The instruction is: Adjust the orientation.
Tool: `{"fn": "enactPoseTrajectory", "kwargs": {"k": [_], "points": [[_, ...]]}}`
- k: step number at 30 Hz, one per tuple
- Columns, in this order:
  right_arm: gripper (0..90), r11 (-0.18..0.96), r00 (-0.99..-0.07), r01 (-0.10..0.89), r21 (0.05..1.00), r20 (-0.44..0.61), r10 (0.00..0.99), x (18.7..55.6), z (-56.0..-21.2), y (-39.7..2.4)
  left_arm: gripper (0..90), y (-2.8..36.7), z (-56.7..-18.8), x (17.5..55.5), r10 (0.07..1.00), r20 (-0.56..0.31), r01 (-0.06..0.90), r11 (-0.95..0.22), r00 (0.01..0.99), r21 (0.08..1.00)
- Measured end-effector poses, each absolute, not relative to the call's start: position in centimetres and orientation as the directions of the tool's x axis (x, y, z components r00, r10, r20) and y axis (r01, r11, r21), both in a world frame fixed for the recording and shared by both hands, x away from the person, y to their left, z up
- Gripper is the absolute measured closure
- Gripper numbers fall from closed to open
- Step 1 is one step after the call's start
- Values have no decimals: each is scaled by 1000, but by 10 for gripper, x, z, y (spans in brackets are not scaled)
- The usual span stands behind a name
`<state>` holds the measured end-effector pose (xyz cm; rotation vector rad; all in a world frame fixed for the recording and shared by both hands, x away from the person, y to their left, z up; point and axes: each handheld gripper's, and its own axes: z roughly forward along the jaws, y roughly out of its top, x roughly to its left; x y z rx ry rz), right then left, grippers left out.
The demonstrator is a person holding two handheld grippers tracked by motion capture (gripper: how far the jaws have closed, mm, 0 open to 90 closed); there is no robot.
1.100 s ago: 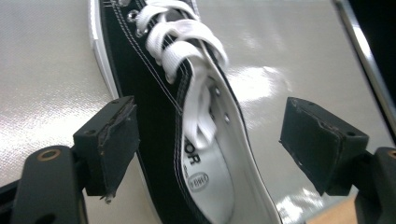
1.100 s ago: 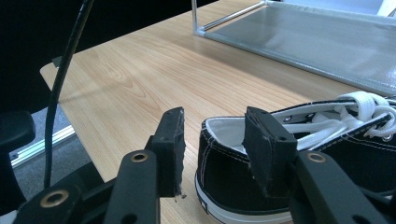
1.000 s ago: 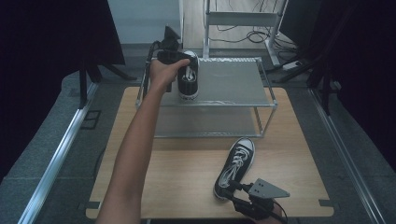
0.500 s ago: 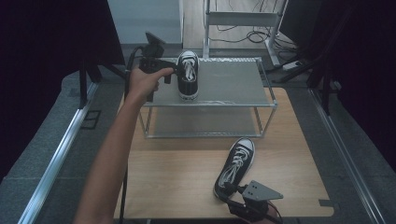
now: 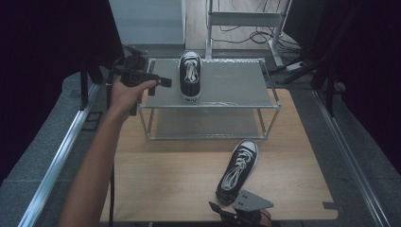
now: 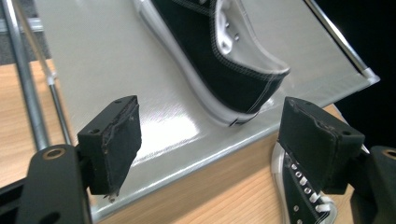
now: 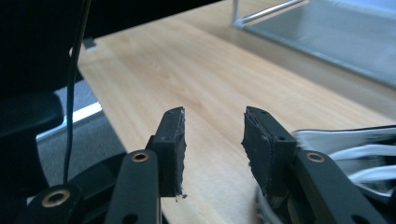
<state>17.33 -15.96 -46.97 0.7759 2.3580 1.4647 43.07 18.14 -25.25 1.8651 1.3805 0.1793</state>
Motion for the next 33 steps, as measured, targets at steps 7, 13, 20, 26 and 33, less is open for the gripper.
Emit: {"fn": "enactPoseTrajectory", "kwargs": {"k": [7,13,20,26,33], "points": [[723,419,-833,333,845,55,551,173,-488,-144,216,194,-268,427,866,-324,758,-90,380,646],[878,460,-823,379,803,65,564,176,-504,-139,217,201,-284,425,872,-324,772,-92,368,629],[898,473,-800,403,784,50,598,179,-511,-140,217,201,-291,424,870,-330,780,-93,366,619],[899,468,-771,412,782,25,637,182,-513,-149,217,199,-294,425,868,-332,784,-98,368,613],[900,448,-746,424,787,23,666,181,-512,-168,216,193,-296,423,874,-301,780,-129,381,612]]}}
